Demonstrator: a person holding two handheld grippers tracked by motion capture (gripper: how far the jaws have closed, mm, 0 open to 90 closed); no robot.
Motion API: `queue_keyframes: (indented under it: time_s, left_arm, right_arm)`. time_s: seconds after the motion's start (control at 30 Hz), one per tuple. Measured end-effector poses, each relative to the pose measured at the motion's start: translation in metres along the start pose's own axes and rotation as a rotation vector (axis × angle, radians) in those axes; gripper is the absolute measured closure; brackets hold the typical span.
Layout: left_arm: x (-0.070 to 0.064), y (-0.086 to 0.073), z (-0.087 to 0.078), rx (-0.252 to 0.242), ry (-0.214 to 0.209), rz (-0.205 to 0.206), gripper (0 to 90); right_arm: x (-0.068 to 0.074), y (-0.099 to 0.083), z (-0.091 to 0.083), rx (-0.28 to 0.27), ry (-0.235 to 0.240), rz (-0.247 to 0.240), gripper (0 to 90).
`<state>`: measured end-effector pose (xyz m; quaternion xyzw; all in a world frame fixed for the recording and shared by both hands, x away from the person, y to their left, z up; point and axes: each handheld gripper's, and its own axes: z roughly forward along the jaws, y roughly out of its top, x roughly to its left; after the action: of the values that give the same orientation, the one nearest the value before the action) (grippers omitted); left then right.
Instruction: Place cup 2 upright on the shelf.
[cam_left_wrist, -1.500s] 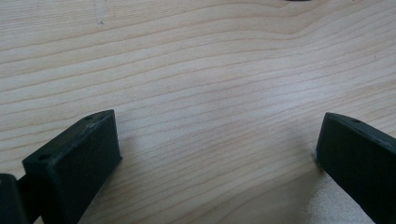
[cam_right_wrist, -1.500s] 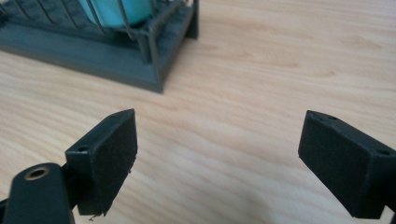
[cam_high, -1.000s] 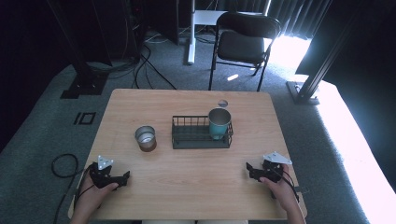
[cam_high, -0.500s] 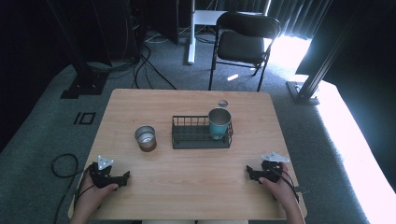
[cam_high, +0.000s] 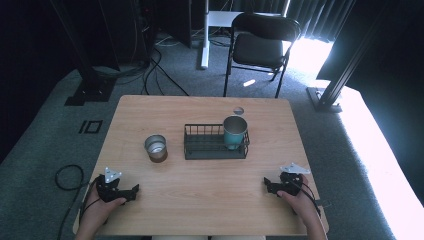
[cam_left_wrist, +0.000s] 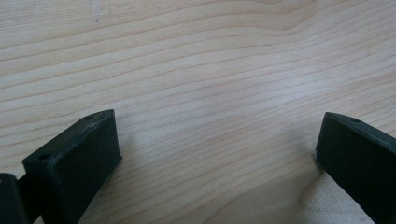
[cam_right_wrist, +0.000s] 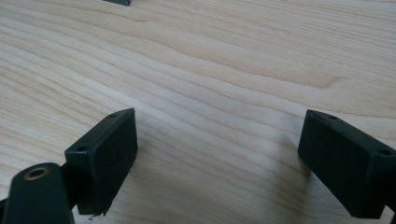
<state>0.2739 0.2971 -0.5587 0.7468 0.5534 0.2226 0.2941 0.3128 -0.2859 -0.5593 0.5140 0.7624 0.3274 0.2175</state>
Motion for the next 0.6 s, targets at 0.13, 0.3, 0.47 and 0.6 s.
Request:
queue_keyframes:
  time_s: [0.13,0.3,0.47,0.6]
  left_arm:
    - [-0.0010,-0.0008,-0.0008,-0.002,-0.020,0.030,0.6]
    - [-0.0035,-0.0008,-0.0018,-0.025,-0.028,0.065,0.7]
    - [-0.0042,0.0034,-0.0023,-0.060,-0.068,0.059,0.7]
    - [-0.0037,0.0069,-0.0018,-0.066,-0.064,0.069,0.7]
  right_arm:
    - [0.0000,0.0000,0.0000,0.000,0.000,0.000,11.4]
    - [0.0000,0.0000,0.0000,0.000,0.000,0.000,11.4]
    - [0.0000,-0.0002,-0.0001,-0.001,0.006,-0.006,11.4]
    - [-0.0003,-0.0004,-0.0003,-0.001,0.008,-0.011,11.4]
